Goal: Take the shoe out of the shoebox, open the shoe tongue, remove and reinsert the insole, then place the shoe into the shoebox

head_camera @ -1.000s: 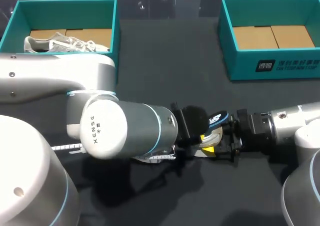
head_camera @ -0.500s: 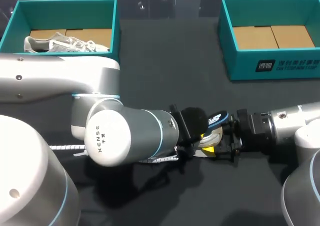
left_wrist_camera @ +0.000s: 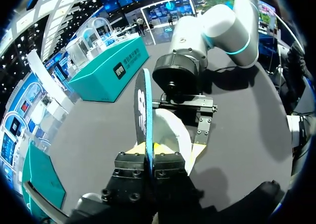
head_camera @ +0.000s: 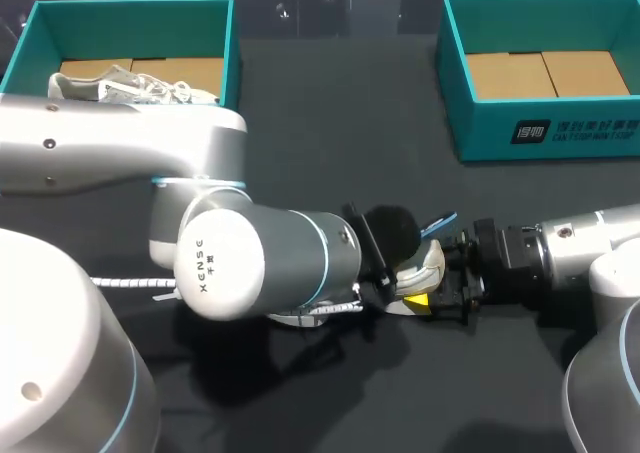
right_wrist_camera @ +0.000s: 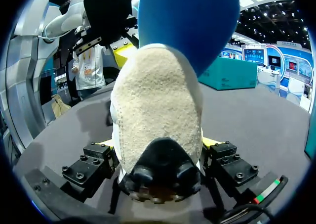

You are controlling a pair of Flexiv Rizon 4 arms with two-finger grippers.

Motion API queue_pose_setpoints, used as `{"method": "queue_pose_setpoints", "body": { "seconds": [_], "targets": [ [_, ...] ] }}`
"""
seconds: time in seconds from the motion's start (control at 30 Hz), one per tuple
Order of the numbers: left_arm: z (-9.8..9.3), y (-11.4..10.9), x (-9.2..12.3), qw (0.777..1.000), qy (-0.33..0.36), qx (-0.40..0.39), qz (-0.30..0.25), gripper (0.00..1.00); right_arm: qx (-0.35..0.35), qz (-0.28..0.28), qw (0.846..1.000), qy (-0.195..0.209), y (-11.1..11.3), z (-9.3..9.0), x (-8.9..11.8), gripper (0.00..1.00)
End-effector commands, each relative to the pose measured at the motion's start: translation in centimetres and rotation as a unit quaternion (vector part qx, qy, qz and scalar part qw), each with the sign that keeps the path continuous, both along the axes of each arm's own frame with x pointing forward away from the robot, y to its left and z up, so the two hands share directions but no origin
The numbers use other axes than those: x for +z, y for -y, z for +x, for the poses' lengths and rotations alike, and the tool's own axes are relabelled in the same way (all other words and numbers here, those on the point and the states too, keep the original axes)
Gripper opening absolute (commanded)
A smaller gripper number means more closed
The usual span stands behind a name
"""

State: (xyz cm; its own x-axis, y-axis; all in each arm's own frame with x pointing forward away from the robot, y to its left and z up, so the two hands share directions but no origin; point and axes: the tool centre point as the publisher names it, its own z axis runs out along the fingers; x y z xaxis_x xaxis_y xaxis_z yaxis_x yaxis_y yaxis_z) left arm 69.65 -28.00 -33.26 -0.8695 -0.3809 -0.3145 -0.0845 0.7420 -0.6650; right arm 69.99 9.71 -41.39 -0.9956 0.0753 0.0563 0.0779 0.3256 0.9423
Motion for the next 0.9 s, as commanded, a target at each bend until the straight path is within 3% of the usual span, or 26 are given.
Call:
{"method": "queue_pose_setpoints", "body": {
  "seconds": [0.03,0.27,0.5,0.7,0.9],
  "targets": [
    [0.6,-0.4,0.7,1.000,-0.015,-0.009,-0.011,0.00,0.000,-0.002,1.000,-0.001,-0.4,0.2,-0.3,0.00],
    [1.2,-0.2,1.4,0.997,-0.060,-0.033,-0.022,0.00,0.000,-0.002,1.000,-0.001,-0.4,0.2,-0.3,0.00],
    [0.6,0.0,0.9,0.997,-0.065,-0.038,-0.021,0.01,0.000,-0.002,1.000,-0.001,-0.4,0.2,-0.3,0.00],
    [0.2,-0.2,0.4,0.997,-0.063,-0.035,-0.025,0.18,0.000,-0.002,1.000,-0.001,-0.4,0.2,-0.3,0.00],
    [-0.5,-0.3,0.1,0.998,-0.057,-0.027,-0.025,0.21,0.000,-0.002,1.000,-0.001,-0.4,0.2,-0.3,0.00]
  ]
}}
